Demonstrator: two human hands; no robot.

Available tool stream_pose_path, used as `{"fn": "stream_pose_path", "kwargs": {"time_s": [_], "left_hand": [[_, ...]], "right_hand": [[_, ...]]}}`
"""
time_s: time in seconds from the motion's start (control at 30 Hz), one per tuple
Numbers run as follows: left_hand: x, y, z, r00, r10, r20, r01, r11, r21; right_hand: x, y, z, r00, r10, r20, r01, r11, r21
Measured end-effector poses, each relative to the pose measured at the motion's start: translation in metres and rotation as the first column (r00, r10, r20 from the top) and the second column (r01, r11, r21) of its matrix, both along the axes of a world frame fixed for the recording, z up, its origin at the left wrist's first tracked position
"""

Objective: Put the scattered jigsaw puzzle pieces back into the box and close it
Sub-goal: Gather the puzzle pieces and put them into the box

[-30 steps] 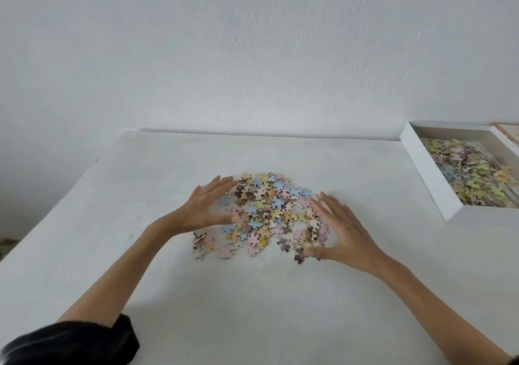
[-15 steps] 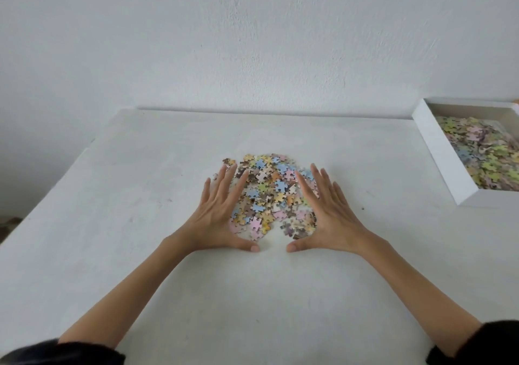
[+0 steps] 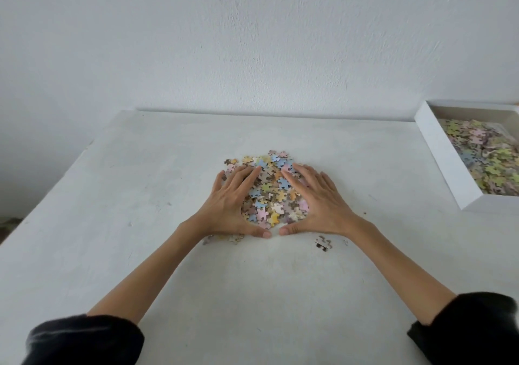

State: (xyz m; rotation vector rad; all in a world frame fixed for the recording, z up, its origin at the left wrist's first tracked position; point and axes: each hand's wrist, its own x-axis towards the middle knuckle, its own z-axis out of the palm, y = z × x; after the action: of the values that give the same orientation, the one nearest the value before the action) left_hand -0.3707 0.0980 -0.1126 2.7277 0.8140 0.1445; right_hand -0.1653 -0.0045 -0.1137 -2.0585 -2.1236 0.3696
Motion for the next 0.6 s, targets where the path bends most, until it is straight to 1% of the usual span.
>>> {"fn": "stream_pose_path", "kwargs": {"time_s": [0.07,0.13,0.23,0.3,0.43,0.5,0.6], "left_hand": [[0.0005,-0.0010,-0.0001,0.999,0.023,0.035,-0.024,0.999,0.048],[0.0007,-0.0026,-0.0005,0.996,0.019,0.091,-0.023,0.999,0.049],[0.0006,-0.0009,-0.0031,0.980,-0.018,0.199,0.011,0.999,0.036],[0.0009,-0.0004,-0.0031,0.967,-0.056,0.248,0.047,0.998,0.041],[0.0011,-0.0046,-0.0006,0.954,-0.101,0.282,0.087,0.994,0.061],[0.0005,-0.0058,0.0015,0.950,-0.080,0.301,0.078,0.997,0.019],[-0.0014,-0.0057,0.0034,0.928,-0.046,0.369,0.082,0.993,-0.083]], "right_hand": [[-0.0009,-0.0002,-0.0015,1.000,-0.030,0.004,0.029,0.994,0.109],[-0.0022,-0.0012,-0.0008,0.999,-0.047,-0.024,0.050,0.984,0.173],[-0.0032,-0.0012,-0.0004,0.998,-0.033,-0.047,0.042,0.978,0.204],[-0.0037,-0.0010,-0.0009,0.996,-0.016,-0.092,0.036,0.974,0.224],[-0.0052,-0.0011,-0.0020,0.981,0.075,-0.181,-0.022,0.960,0.279],[-0.0059,-0.0019,0.0008,0.975,0.096,-0.202,-0.032,0.954,0.297],[-0.0063,-0.0022,0.0027,0.961,0.115,-0.251,-0.019,0.935,0.354]]}}
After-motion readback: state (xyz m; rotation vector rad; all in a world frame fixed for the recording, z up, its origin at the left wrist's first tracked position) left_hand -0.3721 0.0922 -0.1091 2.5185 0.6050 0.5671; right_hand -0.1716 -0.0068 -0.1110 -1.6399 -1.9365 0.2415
